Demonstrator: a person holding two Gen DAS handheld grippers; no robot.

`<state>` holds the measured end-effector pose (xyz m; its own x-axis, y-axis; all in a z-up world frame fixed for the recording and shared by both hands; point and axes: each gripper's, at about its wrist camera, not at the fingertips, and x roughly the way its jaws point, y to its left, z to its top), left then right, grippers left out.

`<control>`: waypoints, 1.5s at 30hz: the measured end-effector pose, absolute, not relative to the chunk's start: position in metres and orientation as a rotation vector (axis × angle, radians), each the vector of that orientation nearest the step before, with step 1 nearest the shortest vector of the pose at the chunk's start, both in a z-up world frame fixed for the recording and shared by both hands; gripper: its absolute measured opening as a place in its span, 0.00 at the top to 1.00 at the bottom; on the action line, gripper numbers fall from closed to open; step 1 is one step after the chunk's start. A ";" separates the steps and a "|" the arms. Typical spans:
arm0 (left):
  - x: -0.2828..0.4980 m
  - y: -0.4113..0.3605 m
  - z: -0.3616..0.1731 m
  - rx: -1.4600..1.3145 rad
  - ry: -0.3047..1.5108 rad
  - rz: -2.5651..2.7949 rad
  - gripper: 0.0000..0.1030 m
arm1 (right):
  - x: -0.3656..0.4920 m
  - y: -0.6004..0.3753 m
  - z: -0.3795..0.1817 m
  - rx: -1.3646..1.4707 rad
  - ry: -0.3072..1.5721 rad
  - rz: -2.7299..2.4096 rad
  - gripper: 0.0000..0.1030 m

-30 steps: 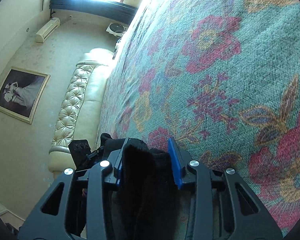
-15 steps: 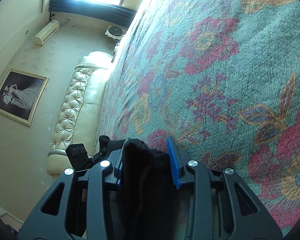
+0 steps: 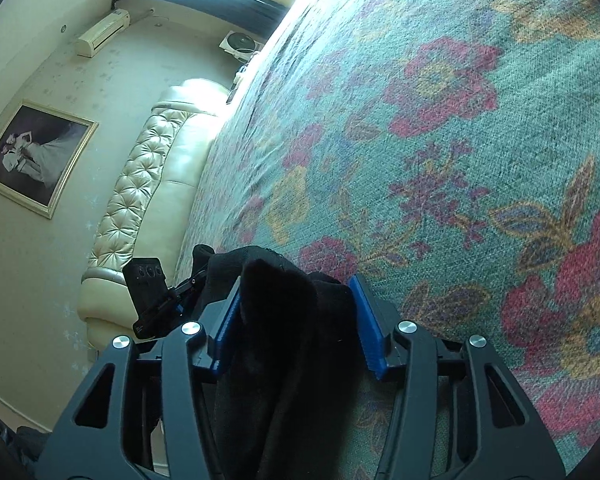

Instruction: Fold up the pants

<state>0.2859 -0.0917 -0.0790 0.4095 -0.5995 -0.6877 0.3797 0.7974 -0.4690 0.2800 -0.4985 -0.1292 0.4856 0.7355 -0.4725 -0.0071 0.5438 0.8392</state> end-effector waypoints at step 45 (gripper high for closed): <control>0.393 0.026 -0.056 -0.242 0.946 -0.367 0.64 | 0.424 -0.366 -0.133 0.995 0.919 0.586 0.68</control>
<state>0.3934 0.0263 -0.0564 0.5304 -0.4084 -0.7429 0.1999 0.9118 -0.3586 0.4244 -0.3657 -0.1327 0.5067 0.7750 -0.3776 -0.0152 0.4460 0.8949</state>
